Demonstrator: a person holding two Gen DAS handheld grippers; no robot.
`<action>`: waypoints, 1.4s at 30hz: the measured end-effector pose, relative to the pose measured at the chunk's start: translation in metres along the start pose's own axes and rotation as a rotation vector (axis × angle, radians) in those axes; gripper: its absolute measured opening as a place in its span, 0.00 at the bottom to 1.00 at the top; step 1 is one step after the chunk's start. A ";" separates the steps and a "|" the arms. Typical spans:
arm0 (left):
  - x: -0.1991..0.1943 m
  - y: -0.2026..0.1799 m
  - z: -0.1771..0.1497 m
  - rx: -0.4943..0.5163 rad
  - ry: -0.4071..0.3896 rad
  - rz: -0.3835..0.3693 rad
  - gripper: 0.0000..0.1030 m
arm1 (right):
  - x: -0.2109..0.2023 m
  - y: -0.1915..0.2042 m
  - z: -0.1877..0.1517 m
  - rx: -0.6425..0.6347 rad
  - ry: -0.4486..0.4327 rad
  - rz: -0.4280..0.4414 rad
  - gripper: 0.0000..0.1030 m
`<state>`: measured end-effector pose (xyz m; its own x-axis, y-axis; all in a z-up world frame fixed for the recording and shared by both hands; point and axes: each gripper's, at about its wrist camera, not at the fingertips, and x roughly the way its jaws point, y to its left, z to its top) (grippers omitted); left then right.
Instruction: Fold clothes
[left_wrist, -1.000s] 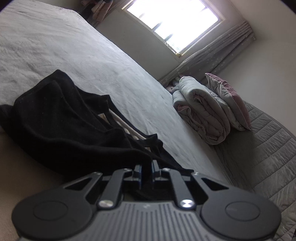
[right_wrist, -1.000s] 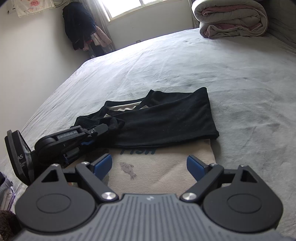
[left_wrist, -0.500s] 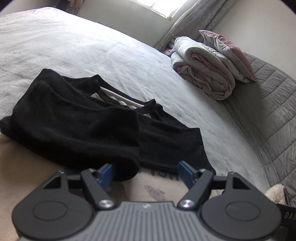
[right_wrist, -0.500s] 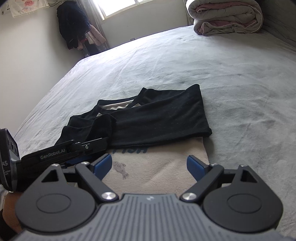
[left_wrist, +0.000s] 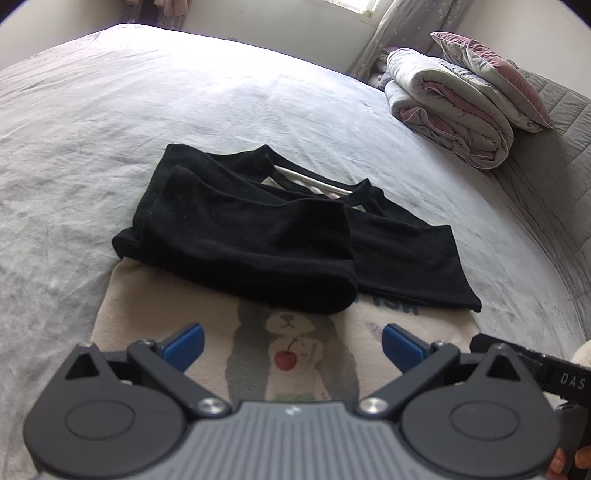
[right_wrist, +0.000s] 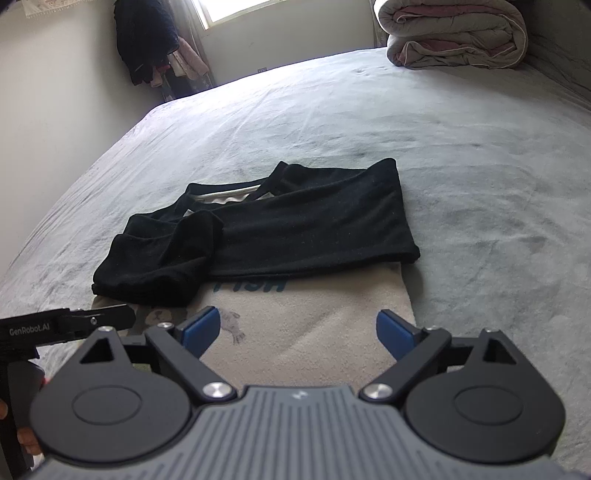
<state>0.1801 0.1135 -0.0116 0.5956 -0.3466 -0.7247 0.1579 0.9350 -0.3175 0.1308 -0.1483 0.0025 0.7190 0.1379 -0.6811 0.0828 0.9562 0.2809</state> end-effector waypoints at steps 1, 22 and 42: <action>0.000 0.005 0.000 -0.013 0.000 0.006 0.99 | 0.001 0.001 -0.002 -0.009 0.001 -0.005 0.91; -0.038 0.115 0.015 -0.258 -0.015 -0.053 0.99 | 0.048 0.122 -0.003 -0.259 -0.062 0.067 0.78; -0.039 0.178 0.016 -0.554 -0.117 -0.122 0.33 | 0.115 0.216 -0.007 -0.517 -0.057 0.131 0.58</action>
